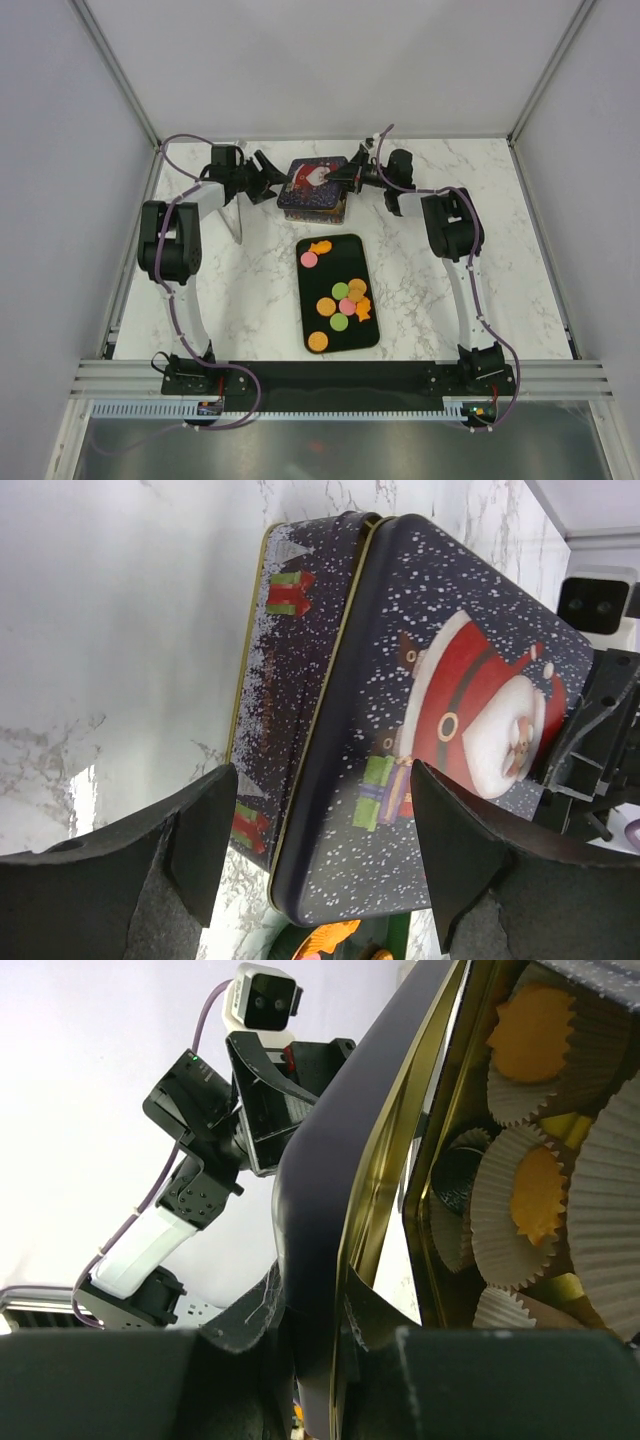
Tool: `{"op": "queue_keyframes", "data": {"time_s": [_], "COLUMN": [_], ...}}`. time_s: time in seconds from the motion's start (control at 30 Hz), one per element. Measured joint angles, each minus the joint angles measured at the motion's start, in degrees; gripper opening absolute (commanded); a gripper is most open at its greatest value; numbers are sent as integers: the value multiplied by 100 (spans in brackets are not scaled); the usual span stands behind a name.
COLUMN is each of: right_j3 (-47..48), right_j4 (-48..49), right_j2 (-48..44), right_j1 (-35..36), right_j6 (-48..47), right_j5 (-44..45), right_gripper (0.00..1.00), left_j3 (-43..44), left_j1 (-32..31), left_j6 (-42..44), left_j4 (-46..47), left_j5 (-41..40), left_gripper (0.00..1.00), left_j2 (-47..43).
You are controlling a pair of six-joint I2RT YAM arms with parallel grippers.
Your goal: Pack the cookies
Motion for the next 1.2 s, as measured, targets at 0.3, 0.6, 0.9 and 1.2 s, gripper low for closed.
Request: {"op": "queue_keyframes", "data": {"time_s": [0.3,0.6,0.9,1.2], "right_j3": [9,7,28,310], "right_j4": [114,306,402,391], "right_j2": [122,129,260,407], "right_j1": [-20,-153,-201,-184], "right_j6": [20,144,247,269], "right_j5": [-4,-31,-33,-76], "right_gripper": [6,12,14,15], "left_j3": [0,68,192,201], "left_j1": [-39,-157,-225,-229], "left_j6": [2,76,164,190], "left_j4": [284,210,140,61], "left_j5": [221,262,262,260], "left_gripper": [76,76,77,77], "left_j2": [63,256,306,306]}}
